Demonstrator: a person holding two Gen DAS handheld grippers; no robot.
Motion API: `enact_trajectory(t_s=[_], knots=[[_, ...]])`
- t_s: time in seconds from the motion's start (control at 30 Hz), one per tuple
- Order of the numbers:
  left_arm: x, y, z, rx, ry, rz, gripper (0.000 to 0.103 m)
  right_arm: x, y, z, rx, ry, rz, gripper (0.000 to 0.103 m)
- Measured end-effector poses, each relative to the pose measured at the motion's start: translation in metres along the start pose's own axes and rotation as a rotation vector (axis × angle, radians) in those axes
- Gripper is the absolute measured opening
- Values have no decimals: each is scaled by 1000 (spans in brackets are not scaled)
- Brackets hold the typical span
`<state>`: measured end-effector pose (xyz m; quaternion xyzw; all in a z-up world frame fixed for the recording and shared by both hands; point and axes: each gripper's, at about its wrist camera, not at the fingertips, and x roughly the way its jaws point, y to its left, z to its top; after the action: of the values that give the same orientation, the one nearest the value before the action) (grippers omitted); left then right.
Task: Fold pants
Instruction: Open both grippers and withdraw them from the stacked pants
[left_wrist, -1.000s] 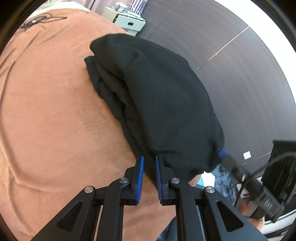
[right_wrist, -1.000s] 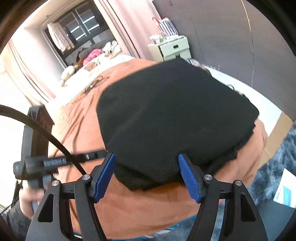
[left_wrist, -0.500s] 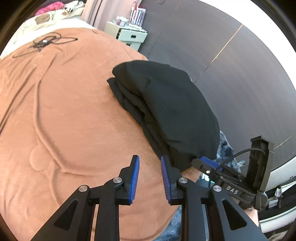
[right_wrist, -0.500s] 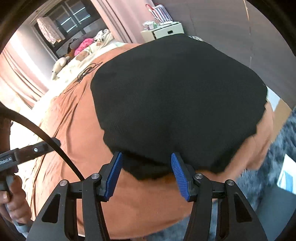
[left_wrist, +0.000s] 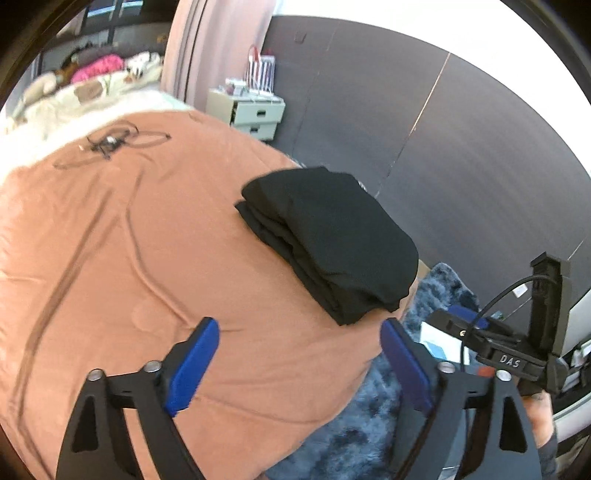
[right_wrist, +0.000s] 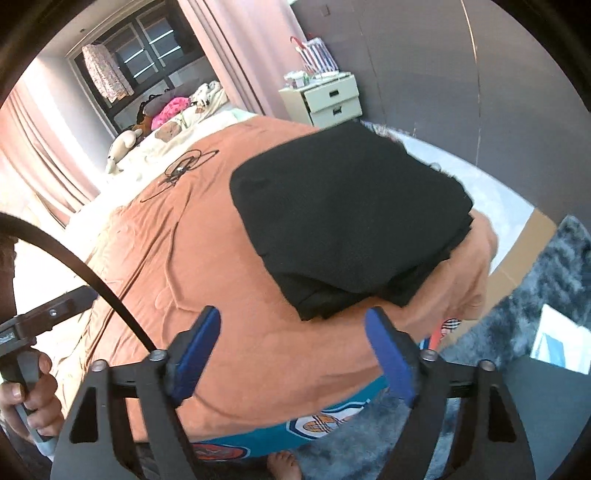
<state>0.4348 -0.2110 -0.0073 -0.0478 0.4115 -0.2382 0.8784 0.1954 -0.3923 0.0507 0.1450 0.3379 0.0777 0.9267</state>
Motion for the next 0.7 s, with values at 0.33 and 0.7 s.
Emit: enact_trajectory(t_s=[0.33,0.7], knots=[[-82,9,-20,29,-124,101,102,-43,49,-27,-75,-58,8,95],[-158,9,-62,51,-232,153,102,-85,77,-76,-138,-119,-6,103]])
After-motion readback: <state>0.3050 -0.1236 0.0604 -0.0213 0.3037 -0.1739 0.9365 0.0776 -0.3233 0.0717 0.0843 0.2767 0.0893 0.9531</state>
